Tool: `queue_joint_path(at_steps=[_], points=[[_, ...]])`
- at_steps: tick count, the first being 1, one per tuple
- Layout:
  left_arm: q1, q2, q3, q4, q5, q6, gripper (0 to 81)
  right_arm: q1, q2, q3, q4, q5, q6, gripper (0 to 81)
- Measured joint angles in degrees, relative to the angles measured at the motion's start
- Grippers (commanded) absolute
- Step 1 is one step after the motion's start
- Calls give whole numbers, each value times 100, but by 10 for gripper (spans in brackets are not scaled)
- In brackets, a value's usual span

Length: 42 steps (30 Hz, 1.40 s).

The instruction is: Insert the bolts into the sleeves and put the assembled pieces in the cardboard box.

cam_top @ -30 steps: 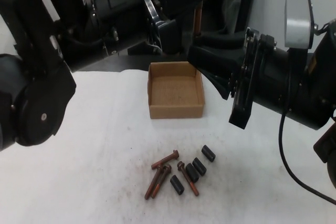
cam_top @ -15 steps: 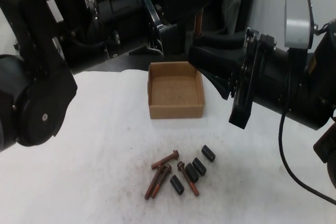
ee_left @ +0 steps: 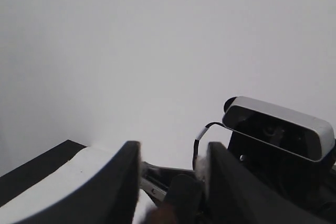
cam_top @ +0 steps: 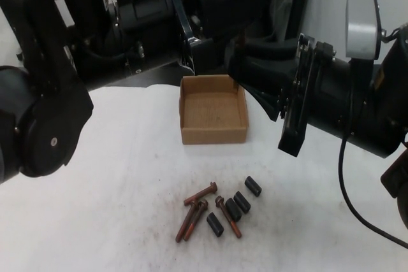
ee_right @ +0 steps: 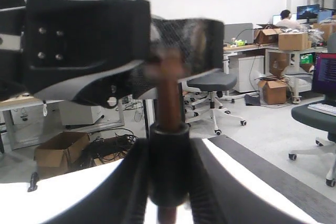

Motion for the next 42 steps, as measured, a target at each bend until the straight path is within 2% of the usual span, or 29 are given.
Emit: queue_joint_path(at_steps=[9, 12, 15, 18, 19, 23, 26, 29, 31, 33, 36, 42], points=[[0, 0, 0, -68, -2, 0, 387, 0, 0, 0, 21, 0, 0, 8], [0, 0, 0, -487, -202, 0, 387, 0, 0, 0, 21, 0, 0, 8], [0, -19, -20, -1184, -811, 0, 379, 0, 0, 0, 21, 0, 0, 8], [0, -207, -23, -1440, -1901, 118, 278, 0, 0, 0, 21, 64, 19, 8], [0, -318, -23, -1345, -2311, 263, 222, 0, 0, 0, 21, 123, 71, 8], [0, -845, -57, -206, -3754, 1533, 10, 0, 0, -64, 95, 398, 404, 8], [0, -1151, -67, 1275, -4613, 2261, 1, 0, 0, -243, 443, 652, 516, 8], [0, -1309, -67, 2695, -5194, 2491, 1, 0, 0, -708, 1487, 1117, 386, 8], [0, -1341, -67, 3590, -5329, 2455, 1, 0, 68, -1131, 2384, 1480, 114, 8], [0, -1341, -67, 4280, -5348, 2347, 1, -22, 451, -1980, 3659, 1993, -292, 8], [0, -1341, -67, 4846, -5348, 2261, 1, -59, 858, -2527, 4338, 2153, -403, 8], [0, -1341, -67, 5446, -5348, 2221, 1, -143, 2614, -4349, 5699, 2423, -455, 8]])
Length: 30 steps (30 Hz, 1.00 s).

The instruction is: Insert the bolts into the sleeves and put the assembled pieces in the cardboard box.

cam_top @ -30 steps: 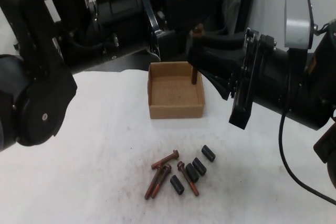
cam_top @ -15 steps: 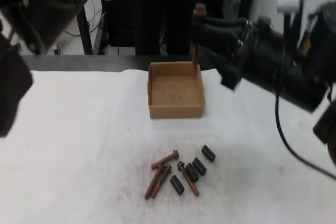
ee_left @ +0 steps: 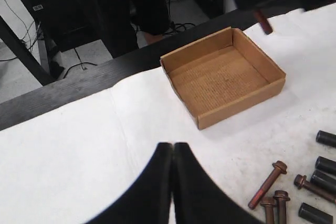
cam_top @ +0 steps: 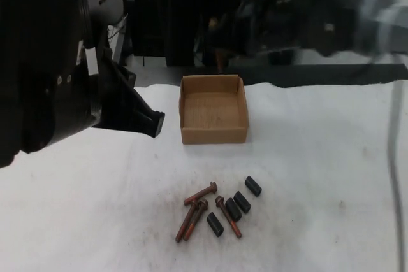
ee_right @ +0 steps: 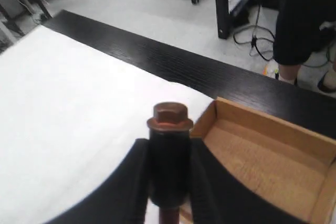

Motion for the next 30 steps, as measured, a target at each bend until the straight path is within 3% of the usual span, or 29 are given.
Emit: queue_joint_path(at_steps=[8, 16, 18, 24, 30], points=[[0, 0, 0, 53, 0, 13, 1, 5, 2014, -1655, 1084, 421, 0, 8], [0, 0, 0, 310, 0, 42, 1, -4, 2926, -2515, 1608, 671, 0, 6], [0, 0, 0, 463, 0, 42, 1, -4, 2964, -2522, 1621, 786, -14, 58], [0, 0, 0, 512, 0, 50, 1, -14, 2972, -2536, 1375, 843, -157, 321], [0, 0, 0, 512, 0, 50, 1, -39, 2972, -2543, 1182, 792, -174, 303]])
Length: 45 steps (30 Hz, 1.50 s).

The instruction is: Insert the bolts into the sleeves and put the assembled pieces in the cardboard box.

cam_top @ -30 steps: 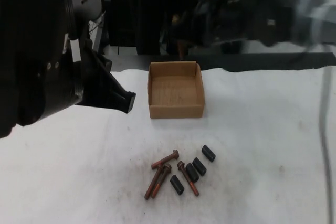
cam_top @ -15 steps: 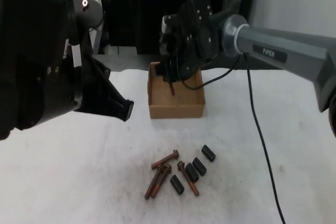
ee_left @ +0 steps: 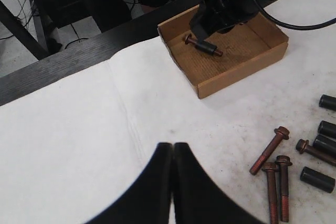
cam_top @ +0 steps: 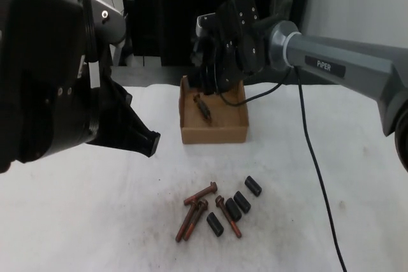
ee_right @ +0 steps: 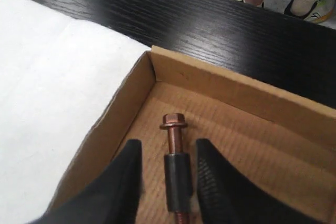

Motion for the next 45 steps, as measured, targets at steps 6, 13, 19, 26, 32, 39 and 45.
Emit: queue_joint_path(at_steps=[6, 13, 19, 26, 32, 39, 45], points=[[0, 0, 0, 0, 0, 47, 1, -3, -114, 0, 58, -9, -13, 100], [0, 0, 0, 0, 1087, 479, 1, -76, -1096, 0, 1376, -42, 98, 3], [-34, 0, 0, 46, 2337, 146, 1, -121, -2217, 480, 2219, -309, 162, 3], [-110, 392, 0, -41, 2358, -20, 1, -133, -3462, 2095, 2329, -649, 255, 3], [-119, 1647, -76, -174, 3028, 16, 1, -242, -5753, 3571, 2033, -657, 261, 3], [-210, 3651, -840, -23, 3686, 520, 149, -509, -7275, 4641, 2048, -657, 261, 3], [-465, 4203, -2000, 273, 3137, 1480, 399, -1004, -8249, 5218, 2187, -646, 261, 3]])
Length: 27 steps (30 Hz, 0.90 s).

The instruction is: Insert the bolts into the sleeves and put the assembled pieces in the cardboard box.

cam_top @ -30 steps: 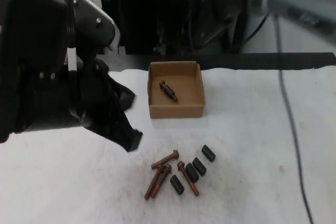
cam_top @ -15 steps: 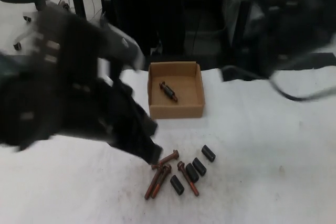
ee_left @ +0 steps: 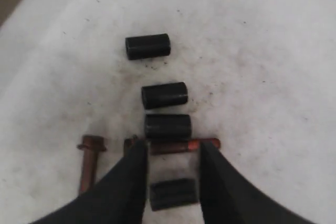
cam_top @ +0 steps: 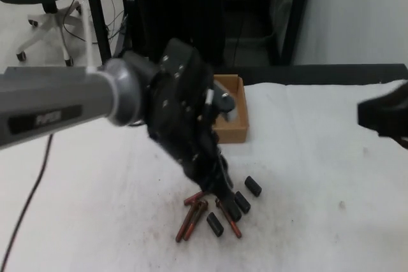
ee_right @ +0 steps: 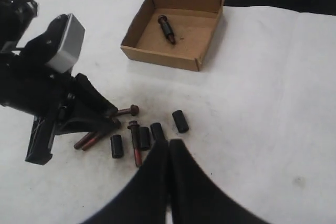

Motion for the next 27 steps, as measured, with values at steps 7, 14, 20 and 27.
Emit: queue_joint_path(at_steps=[7, 14, 20, 27], points=[[-91, 120, -161, 0, -1026, 1246, 399, -283, -163, 227, 141, -248, 0, 3], [-91, 343, -161, 0, -1182, 1743, 397, -298, -163, 227, 141, -505, 0, 3], [-56, 491, -172, 0, -1181, 1983, 388, -298, -170, 227, 141, -515, 0, 3], [137, 737, -176, -80, -1246, 2136, 249, -298, -170, 227, 141, -515, 0, 3]])
